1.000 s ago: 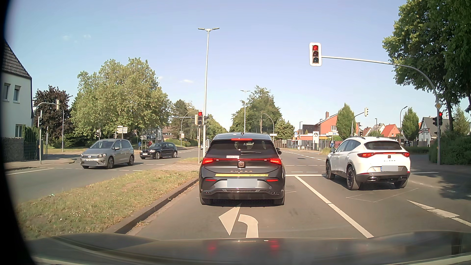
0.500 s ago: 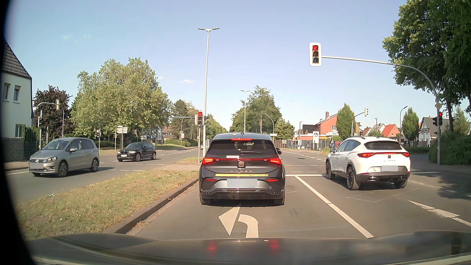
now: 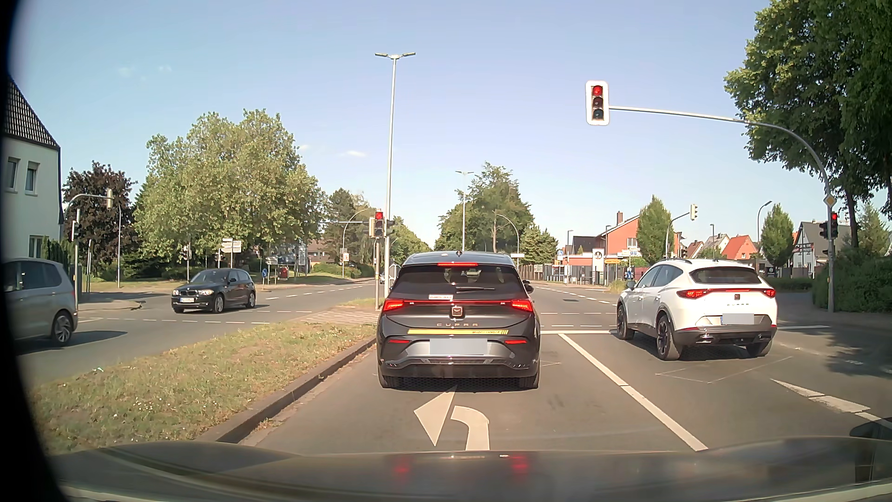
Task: Follow the waypoints while adhering to traffic rules and regulations
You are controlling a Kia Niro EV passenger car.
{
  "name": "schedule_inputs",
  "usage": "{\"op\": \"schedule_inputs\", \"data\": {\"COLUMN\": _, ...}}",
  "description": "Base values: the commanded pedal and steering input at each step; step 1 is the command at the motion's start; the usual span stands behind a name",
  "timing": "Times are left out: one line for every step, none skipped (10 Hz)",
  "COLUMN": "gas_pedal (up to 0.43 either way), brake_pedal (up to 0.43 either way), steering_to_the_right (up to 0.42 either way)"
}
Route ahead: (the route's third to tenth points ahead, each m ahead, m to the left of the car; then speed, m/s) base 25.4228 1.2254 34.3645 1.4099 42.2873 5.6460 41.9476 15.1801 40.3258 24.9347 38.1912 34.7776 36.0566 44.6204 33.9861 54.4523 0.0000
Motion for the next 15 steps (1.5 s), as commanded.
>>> {"op": "schedule_inputs", "data": {"gas_pedal": 0.000, "brake_pedal": 0.207, "steering_to_the_right": -0.004}}
{"op": "schedule_inputs", "data": {"gas_pedal": 0.000, "brake_pedal": 0.207, "steering_to_the_right": -0.004}}
{"op": "schedule_inputs", "data": {"gas_pedal": 0.000, "brake_pedal": 0.207, "steering_to_the_right": -0.005}}
{"op": "schedule_inputs", "data": {"gas_pedal": 0.000, "brake_pedal": 0.207, "steering_to_the_right": -0.005}}
{"op": "schedule_inputs", "data": {"gas_pedal": 0.000, "brake_pedal": 0.207, "steering_to_the_right": -0.005}}
{"op": "schedule_inputs", "data": {"gas_pedal": 0.000, "brake_pedal": 0.207, "steering_to_the_right": -0.005}}
{"op": "schedule_inputs", "data": {"gas_pedal": 0.000, "brake_pedal": 0.207, "steering_to_the_right": -0.005}}
{"op": "schedule_inputs", "data": {"gas_pedal": 0.000, "brake_pedal": 0.207, "steering_to_the_right": -0.005}}
{"op": "schedule_inputs", "data": {"gas_pedal": 0.000, "brake_pedal": 0.207, "steering_to_the_right": -0.005}}
{"op": "schedule_inputs", "data": {"gas_pedal": 0.000, "brake_pedal": 0.207, "steering_to_the_right": -0.005}}
{"op": "schedule_inputs", "data": {"gas_pedal": 0.000, "brake_pedal": 0.207, "steering_to_the_right": -0.005}}
{"op": "schedule_inputs", "data": {"gas_pedal": 0.000, "brake_pedal": 0.207, "steering_to_the_right": -0.006}}
{"op": "schedule_inputs", "data": {"gas_pedal": 0.000, "brake_pedal": 0.207, "steering_to_the_right": -0.006}}
{"op": "schedule_inputs", "data": {"gas_pedal": 0.000, "brake_pedal": 0.207, "steering_to_the_right": -0.006}}
{"op": "schedule_inputs", "data": {"gas_pedal": 0.000, "brake_pedal": 0.207, "steering_to_the_right": -0.006}}
